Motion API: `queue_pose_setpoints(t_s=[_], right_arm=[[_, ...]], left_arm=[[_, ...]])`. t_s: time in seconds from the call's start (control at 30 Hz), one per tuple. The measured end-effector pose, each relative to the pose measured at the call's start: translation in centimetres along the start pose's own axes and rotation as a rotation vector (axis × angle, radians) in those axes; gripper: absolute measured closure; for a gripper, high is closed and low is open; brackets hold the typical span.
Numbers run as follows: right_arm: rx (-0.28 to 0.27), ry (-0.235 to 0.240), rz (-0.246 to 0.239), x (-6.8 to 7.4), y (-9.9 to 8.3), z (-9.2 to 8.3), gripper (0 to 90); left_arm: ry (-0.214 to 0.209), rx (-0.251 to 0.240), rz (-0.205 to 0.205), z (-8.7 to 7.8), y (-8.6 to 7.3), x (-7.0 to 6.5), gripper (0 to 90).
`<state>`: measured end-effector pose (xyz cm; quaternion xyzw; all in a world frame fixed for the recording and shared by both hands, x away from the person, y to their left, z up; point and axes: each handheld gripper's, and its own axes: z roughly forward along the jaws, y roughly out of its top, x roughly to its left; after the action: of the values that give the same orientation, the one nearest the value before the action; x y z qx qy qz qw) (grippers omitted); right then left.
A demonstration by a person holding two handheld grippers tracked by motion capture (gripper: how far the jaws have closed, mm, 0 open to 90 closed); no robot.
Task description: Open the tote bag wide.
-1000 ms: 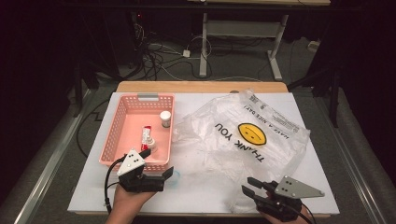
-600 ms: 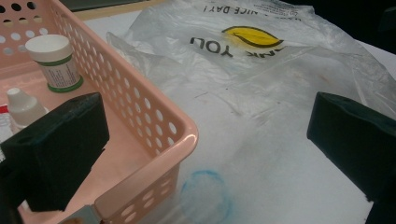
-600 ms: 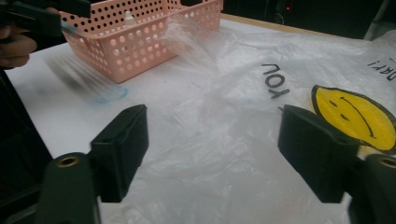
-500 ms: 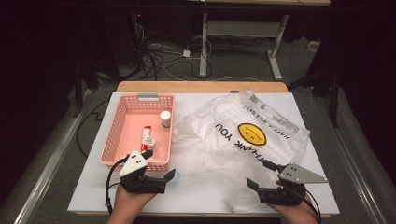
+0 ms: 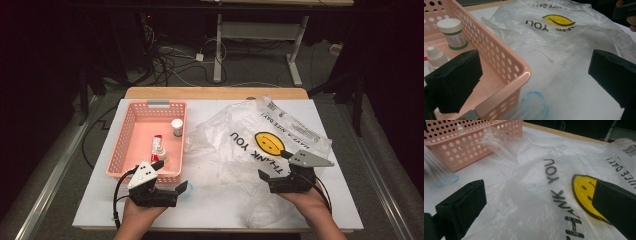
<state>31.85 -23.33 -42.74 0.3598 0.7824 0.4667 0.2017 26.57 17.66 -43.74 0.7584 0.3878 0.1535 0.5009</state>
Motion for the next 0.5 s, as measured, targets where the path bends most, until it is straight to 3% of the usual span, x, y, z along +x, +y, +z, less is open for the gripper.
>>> queue_pose_setpoints(t_s=[0.27, 0.37, 0.5], right_arm=[[0.006, 0.008, 0.013, -0.9, 1.9, 3.0, 0.0], [-0.023, 0.003, 0.027, -1.1, 2.6, 3.7, 0.0], [0.009, 0.03, 0.041, -1.1, 2.6, 4.8, 1.5]], left_arm=[[-0.008, 0.005, -0.002, 0.2, -0.1, 0.1, 0.0], [-0.025, -0.001, -0.016, 0.2, -0.2, 0.1, 0.0], [-0.029, -0.003, -0.011, 0.2, -0.2, 0.0, 0.0]])
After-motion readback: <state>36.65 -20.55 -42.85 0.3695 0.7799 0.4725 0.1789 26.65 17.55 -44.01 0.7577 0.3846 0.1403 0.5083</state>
